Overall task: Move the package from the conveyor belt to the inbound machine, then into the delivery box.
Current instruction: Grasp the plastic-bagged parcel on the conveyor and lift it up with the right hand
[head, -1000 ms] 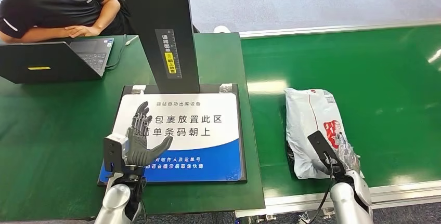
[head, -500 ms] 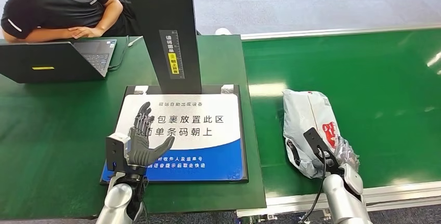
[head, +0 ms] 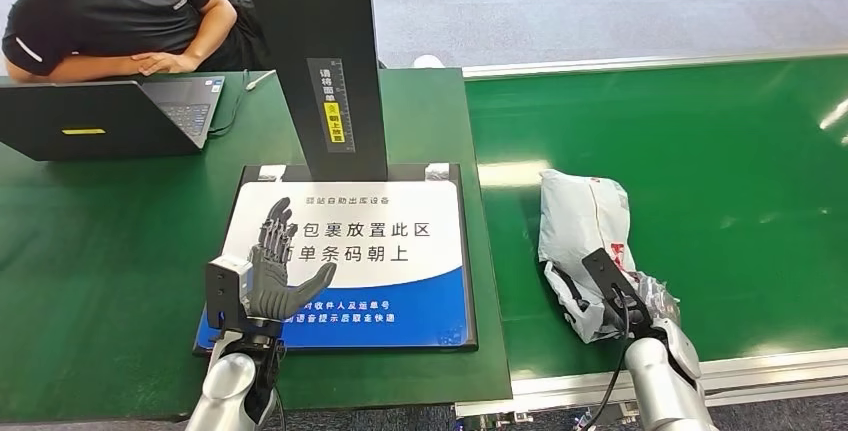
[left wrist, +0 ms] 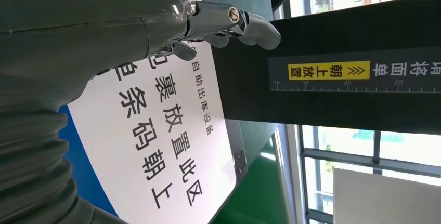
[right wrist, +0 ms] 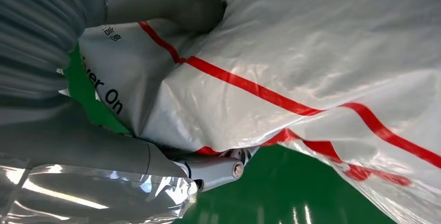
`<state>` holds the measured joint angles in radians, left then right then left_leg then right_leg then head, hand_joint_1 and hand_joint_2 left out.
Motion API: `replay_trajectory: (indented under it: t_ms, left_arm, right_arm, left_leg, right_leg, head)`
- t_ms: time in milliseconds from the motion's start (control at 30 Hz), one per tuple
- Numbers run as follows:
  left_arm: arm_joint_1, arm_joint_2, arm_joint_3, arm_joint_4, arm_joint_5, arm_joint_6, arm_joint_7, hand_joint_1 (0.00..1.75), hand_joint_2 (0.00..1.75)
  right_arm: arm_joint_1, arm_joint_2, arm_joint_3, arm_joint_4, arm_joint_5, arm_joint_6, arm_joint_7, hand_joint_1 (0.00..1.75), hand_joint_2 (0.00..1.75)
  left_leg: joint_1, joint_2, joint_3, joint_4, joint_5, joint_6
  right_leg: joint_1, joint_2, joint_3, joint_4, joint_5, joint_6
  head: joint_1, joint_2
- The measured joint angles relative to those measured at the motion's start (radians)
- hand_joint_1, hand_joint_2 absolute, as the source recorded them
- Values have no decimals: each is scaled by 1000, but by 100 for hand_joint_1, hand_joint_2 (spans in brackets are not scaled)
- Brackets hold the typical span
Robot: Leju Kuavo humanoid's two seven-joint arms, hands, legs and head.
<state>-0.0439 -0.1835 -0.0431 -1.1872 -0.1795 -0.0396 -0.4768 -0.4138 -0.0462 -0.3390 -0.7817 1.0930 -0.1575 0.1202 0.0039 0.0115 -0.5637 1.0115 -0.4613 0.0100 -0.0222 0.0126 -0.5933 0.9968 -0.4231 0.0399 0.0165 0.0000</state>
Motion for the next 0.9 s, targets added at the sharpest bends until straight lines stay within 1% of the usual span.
replay_trajectory:
  t_ms: [333,400,500,567,833,900]
  left_arm:
    - [1,0,0,0,1,6,0,0,175]
    - [1,0,0,0,1,7,0,0,175]
    - [5,0,1,-2,2,10,0,0,175]
    - [9,0,1,-5,2,10,0,0,175]
    - [16,0,1,-9,2,11,0,0,175]
    - [16,0,1,-10,3,11,0,0,175]
  right_arm:
    - [19,5,-2,-39,-42,8,-42,175,175]
    - [27,7,-3,-54,-56,-18,-58,175,175]
    - [54,14,-10,-91,-81,-95,-81,175,175]
    - [72,18,-16,-116,-89,-124,-85,175,175]
    - [102,22,-27,-160,-92,-131,-87,175,175]
    - [108,23,-29,-168,-101,-144,-100,175,175]
  left_leg:
    - [1,0,-2,-1,0,0]
    - [1,-1,-2,0,0,0]
    - [0,-2,-5,0,0,0]
    - [0,-2,-7,0,0,0]
    - [0,-2,-10,0,0,0]
    - [0,-2,-11,0,0,0]
  right_leg:
    - [1,0,-1,0,-1,0]
    - [0,0,-2,0,-1,0]
    - [0,-2,-4,0,-1,0]
    - [0,-2,-6,1,0,0]
    - [0,-2,-9,1,0,0]
    - [0,-2,-9,1,0,0]
  head:
    - [0,0]
    - [0,0]
    - [0,0]
    - [0,0]
    - [0,0]
    - [0,0]
